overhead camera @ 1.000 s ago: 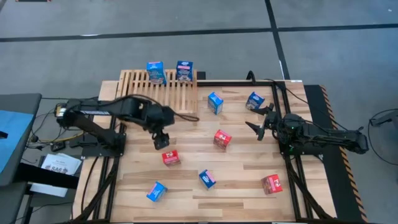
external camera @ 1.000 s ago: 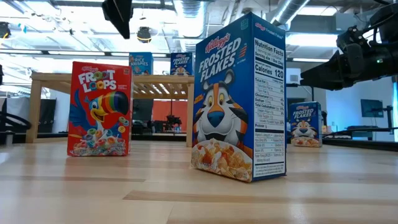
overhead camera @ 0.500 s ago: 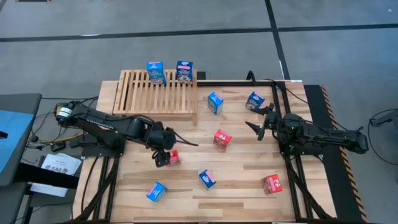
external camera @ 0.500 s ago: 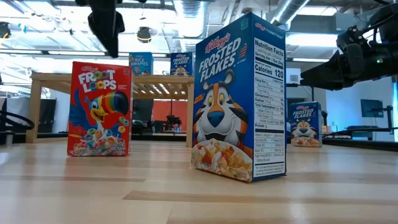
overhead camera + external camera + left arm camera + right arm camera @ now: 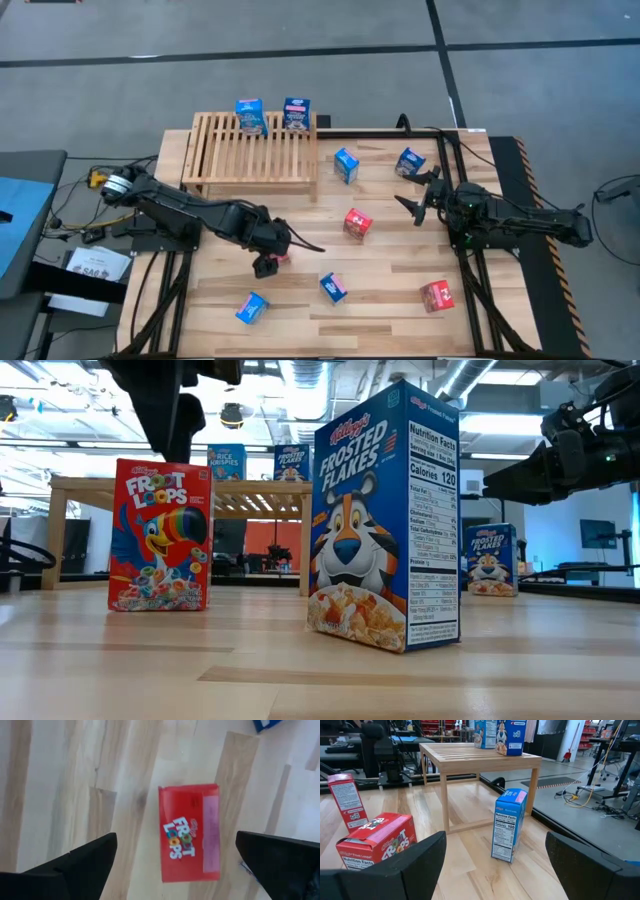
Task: Stack cereal on shelf
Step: Put the left red cereal box on the shelf
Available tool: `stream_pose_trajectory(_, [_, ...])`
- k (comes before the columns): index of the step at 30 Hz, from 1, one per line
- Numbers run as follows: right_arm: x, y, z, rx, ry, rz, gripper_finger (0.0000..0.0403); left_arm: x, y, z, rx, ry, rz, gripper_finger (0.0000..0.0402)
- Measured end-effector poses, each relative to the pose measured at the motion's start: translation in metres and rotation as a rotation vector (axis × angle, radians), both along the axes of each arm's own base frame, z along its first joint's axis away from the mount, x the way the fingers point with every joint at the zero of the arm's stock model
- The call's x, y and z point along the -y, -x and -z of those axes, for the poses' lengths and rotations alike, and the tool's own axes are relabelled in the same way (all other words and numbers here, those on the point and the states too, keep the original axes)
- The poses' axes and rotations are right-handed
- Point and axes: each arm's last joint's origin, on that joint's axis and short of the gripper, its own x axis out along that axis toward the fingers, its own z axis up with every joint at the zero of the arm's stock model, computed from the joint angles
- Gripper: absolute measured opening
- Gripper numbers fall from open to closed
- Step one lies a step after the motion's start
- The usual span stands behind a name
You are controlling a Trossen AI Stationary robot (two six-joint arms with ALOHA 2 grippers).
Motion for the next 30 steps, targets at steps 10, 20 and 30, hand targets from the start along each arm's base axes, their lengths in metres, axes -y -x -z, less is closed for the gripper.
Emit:
stream_pose_trajectory(10, [0.0,0.0,0.0,0.0,0.0,0.0,0.0364,0.004,-0.013,0.021,-0.056,-0.013,0.003,0.0397])
stream_pose_trajectory(20, [0.0,0.0,0.0,0.0,0.0,0.0,0.0364,0.002,-0.018,0.026,-0.063,-0.018,0.013,0.0373])
stream_pose_trajectory(30, [0.0,0.0,0.0,0.0,0.0,0.0,0.0364,-0.004,-0.02,0.027,-0.077,0.009,0.014,0.0263])
